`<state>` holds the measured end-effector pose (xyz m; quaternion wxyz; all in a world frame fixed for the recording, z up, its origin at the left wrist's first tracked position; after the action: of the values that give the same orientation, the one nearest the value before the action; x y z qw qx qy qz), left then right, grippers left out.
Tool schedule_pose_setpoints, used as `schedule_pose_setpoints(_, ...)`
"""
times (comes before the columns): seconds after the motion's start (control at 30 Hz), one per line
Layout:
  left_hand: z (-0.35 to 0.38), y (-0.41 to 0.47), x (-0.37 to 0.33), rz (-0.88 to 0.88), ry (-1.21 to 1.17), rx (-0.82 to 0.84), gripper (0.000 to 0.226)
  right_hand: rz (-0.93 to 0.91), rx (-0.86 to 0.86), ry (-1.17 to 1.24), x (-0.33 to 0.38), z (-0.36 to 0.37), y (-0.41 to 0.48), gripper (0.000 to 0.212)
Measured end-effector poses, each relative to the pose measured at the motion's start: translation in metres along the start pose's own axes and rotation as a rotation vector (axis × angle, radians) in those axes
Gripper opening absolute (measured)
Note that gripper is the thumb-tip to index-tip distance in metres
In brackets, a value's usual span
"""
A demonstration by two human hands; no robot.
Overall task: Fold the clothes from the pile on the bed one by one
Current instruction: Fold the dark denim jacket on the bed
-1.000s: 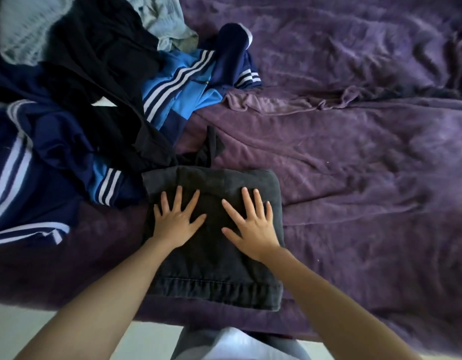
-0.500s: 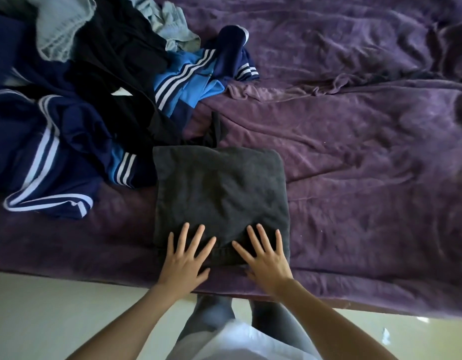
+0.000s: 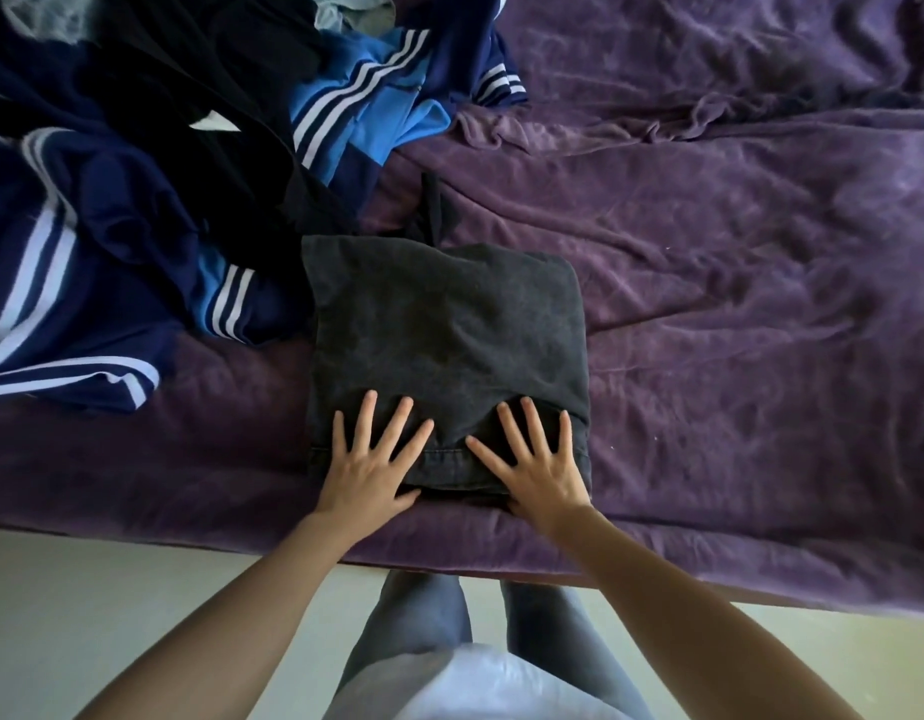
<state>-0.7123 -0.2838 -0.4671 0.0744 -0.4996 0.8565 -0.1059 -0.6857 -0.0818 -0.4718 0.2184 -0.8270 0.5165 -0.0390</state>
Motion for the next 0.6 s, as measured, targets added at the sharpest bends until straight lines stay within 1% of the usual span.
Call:
schedule_pose_setpoints(0.07, -0.001, 0.004, 0.001, 0.013, -0.001, 0.007, 0.102, 0.022, -0.045, -0.018, 0.0, -0.006, 0.002, 0.102)
schedule_pose_setpoints(0.13, -0.003, 0.008, 0.004, 0.038, -0.005, 0.02, 0.105, 0.025, -0.084, -0.031, -0.002, -0.022, 0.005, 0.089)
schedule_pose_setpoints(0.2, -0.006, 0.01, 0.008, 0.036, -0.034, 0.021, 0.109, 0.001, -0.215, -0.025, -0.005, -0.027, 0.008, 0.077)
schedule_pose_setpoints(0.3, -0.005, 0.015, 0.014, 0.041, -0.037, 0.082, 0.122, -0.003, -0.344, 0.043, -0.021, -0.04, 0.011, 0.067)
schedule_pose_setpoints(0.33, 0.001, 0.017, 0.015, 0.05, -0.034, 0.061, 0.122, -0.012, -0.38, 0.086, -0.028, -0.047, 0.014, 0.063)
schedule_pose_setpoints(0.4, 0.0, 0.019, 0.015, -0.012, -0.025, 0.077, 0.117, -0.036, -0.429, 0.176, -0.04, -0.063, 0.02, 0.055)
schedule_pose_setpoints(0.47, -0.015, 0.023, 0.011, -0.086, -0.027, 0.093, 0.116, -0.04, -0.427, 0.239, -0.046, -0.077, 0.024, 0.049)
schedule_pose_setpoints(0.5, -0.024, 0.025, 0.009, -0.117, -0.036, 0.095, 0.111, -0.039, -0.43, 0.256, -0.048, -0.081, 0.024, 0.046)
schedule_pose_setpoints(0.53, -0.031, 0.028, 0.008, -0.109, -0.04, 0.087, 0.103, -0.042, -0.435, 0.265, -0.049, -0.085, 0.024, 0.044)
schedule_pose_setpoints(0.6, -0.041, 0.03, 0.01, -0.033, -0.03, 0.068, 0.092, -0.051, -0.441, 0.258, -0.052, -0.092, 0.022, 0.041)
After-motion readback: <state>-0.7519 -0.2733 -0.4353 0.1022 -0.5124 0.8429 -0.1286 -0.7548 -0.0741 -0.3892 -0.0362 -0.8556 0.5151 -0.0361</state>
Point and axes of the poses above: each hand's wrist, its own y-axis towards the middle knuckle, its own z-axis out of the palm, x = y × z, the point moved 3 cm from there along y, towards the middle knuckle, and after that the axes turned 8 degrees about -x, right-handed, at the moved point
